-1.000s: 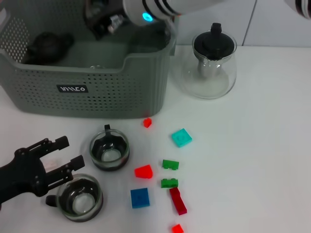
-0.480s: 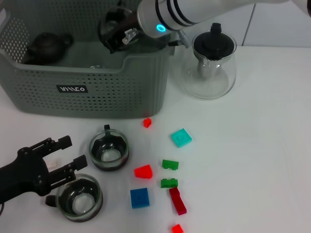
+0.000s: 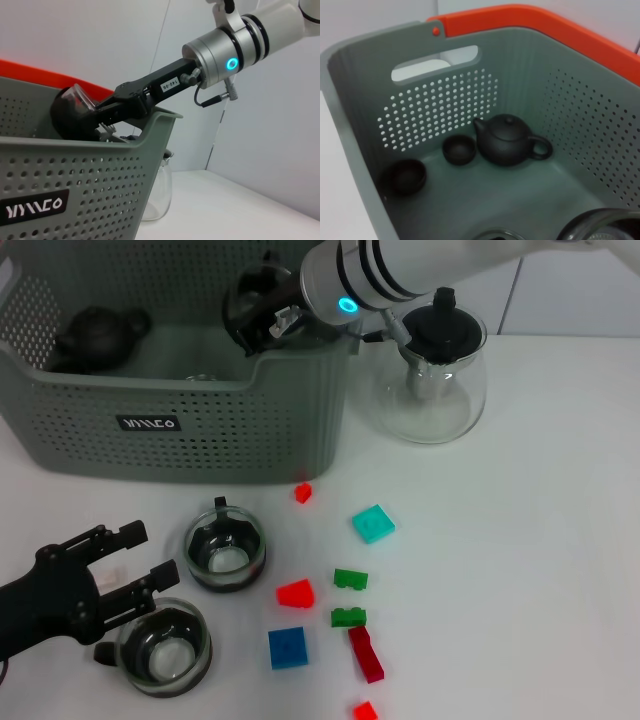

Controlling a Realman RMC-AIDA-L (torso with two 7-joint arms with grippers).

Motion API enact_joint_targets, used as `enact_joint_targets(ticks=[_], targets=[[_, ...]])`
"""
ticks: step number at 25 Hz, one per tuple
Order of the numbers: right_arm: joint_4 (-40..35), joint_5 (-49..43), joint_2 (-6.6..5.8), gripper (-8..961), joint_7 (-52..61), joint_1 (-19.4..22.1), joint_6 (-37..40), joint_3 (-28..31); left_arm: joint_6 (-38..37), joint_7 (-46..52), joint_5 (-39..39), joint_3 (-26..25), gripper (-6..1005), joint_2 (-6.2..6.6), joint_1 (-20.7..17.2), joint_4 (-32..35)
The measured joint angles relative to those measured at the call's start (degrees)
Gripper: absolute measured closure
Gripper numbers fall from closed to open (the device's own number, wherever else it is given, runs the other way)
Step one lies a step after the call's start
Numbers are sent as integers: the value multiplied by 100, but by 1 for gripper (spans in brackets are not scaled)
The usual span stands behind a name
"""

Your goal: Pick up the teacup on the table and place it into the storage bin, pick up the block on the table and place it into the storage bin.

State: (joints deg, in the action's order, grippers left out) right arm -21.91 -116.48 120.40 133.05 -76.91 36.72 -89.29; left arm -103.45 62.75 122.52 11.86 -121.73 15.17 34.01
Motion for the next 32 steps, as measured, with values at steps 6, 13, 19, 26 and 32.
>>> enact_joint_targets(ticks=[6,13,19,26,32], targets=[[-54,-11,-20,893,184,84,-27,22,15,0,0,0,278,0,-5,0],[-989,-10,-69,732,181,690,39,494,20,0,0,1,278,0,0,-8],[-3539,1122,-10,468,-791,2563,407,1298,18,0,-2,-27,279,0,-25,-8],[-4017,5237,-125,428,-4658,4692,3468,2151,22,0,-4,-30,279,0,20,-9],[-4185,4566,-451,433,-4971,5599,5618,2773,24,86,-1,-21,280,52,104,19]])
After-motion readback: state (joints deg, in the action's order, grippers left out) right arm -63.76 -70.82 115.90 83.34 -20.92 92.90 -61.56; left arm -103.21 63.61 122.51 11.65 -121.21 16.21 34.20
